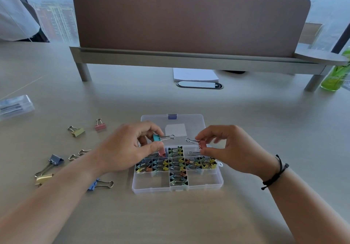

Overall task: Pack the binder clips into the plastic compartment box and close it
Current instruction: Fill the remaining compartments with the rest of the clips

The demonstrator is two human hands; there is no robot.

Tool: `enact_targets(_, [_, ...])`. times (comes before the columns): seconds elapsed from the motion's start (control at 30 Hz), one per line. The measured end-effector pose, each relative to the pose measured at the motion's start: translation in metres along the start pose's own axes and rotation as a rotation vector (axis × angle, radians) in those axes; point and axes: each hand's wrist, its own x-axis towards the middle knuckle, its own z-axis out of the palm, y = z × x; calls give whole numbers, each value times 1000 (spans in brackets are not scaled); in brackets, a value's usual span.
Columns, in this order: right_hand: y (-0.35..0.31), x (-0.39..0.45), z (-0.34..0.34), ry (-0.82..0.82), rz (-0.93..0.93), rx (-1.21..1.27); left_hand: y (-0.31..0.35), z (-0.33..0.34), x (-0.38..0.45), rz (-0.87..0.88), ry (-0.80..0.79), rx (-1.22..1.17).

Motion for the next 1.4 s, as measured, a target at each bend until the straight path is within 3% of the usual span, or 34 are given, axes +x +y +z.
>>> enact_targets(0.13, [-1,0,2,-1,-2,17,0,1,-1,25,20,1])
enact_targets(0.37, [-1,1,-1,144,17,217,7,1,-1,84,149,-21])
enact_targets(0.93, [-14,2,5,230,75,462,10,9,-2,95,218,-79])
enact_targets(1.4, [-14,1,10,72,43,183,12,13,-4,123,197,2])
